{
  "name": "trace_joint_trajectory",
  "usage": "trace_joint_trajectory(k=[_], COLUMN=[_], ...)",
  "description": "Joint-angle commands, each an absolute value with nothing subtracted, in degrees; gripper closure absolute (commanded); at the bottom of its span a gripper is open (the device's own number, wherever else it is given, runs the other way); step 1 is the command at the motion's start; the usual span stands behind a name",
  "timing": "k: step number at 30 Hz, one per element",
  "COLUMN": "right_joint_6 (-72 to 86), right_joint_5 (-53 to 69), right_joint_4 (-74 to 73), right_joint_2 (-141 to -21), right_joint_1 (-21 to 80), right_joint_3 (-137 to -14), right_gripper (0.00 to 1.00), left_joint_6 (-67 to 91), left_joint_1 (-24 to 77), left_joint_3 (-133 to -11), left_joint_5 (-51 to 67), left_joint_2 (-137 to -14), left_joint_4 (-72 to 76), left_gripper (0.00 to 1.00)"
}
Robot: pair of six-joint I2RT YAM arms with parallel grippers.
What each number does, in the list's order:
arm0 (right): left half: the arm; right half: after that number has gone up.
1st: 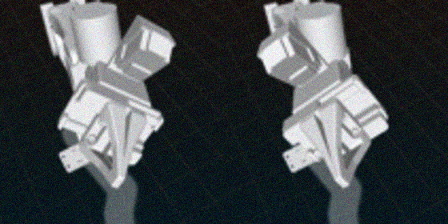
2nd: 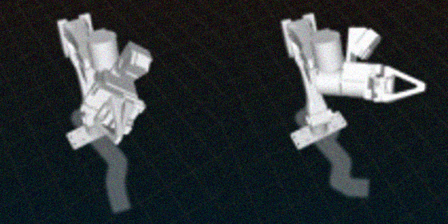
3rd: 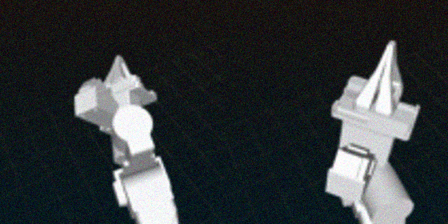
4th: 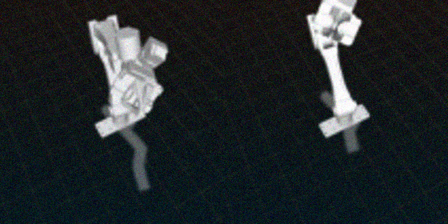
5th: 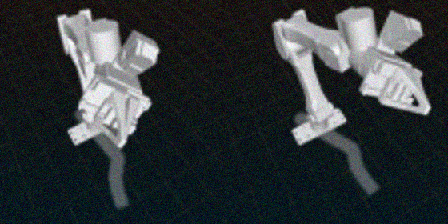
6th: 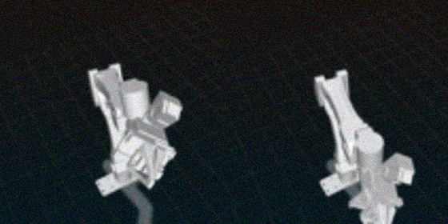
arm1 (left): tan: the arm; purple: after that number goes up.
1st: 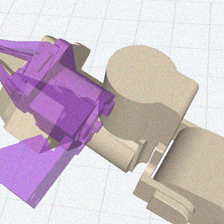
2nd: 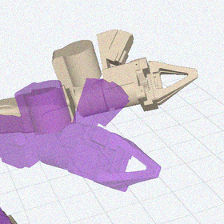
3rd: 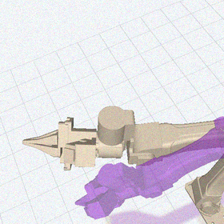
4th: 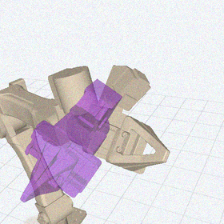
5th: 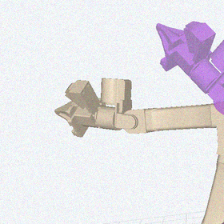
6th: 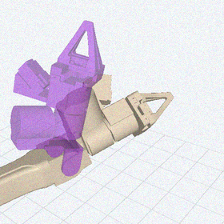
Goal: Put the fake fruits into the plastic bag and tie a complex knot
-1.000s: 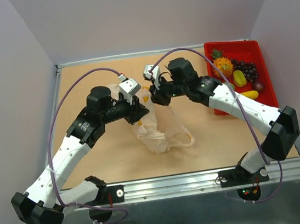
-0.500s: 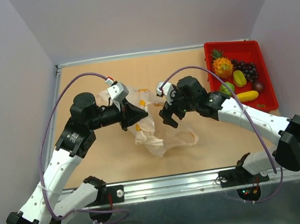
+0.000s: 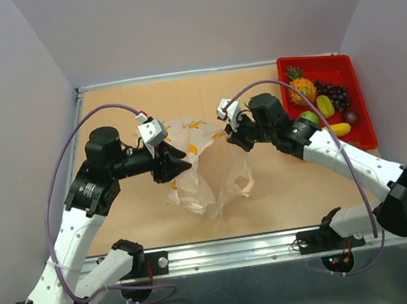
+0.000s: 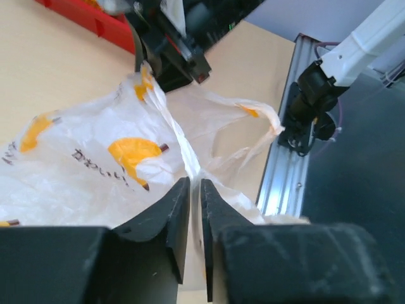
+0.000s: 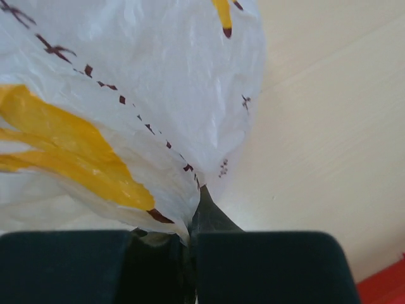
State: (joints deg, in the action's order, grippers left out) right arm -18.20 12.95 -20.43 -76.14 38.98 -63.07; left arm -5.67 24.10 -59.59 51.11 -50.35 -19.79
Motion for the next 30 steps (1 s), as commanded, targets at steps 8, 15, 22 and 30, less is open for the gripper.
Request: trace_joint_trajectory(k=[8, 15, 22, 30], right_joint_6=[-20.7, -16.2, -13.8, -11.9], right_joint_5=[23.6, 17.9, 17.2, 14.3], right_joint_4=[-26.8, -28.5, -28.7, -28.8], right_joint_2=[-80.2, -85.2, -86.5, -87.1], right_joint_1=[40.3, 40.7, 41.0, 42.5], right_joint_3=[-80.0, -85.4, -86.2, -85.8], right_gripper=[1.0, 1.0, 1.0, 1.0], left_joint_6=[-14.3, -10.0, -4.0, 5.1], left_joint_1=[26.7, 39.5, 43.9, 44.4], left_joint_3=[-75.1, -71.6, -64.3, -59.2], left_joint_5=[33.2, 15.7, 3.4, 7.7], left_joint_2=[-53.8, -55.6, -56.4, -54.1], left_joint_4=[-23.9, -19.1, -10.0, -0.3], left_gripper=[0.01, 0.01, 0.01, 0.01])
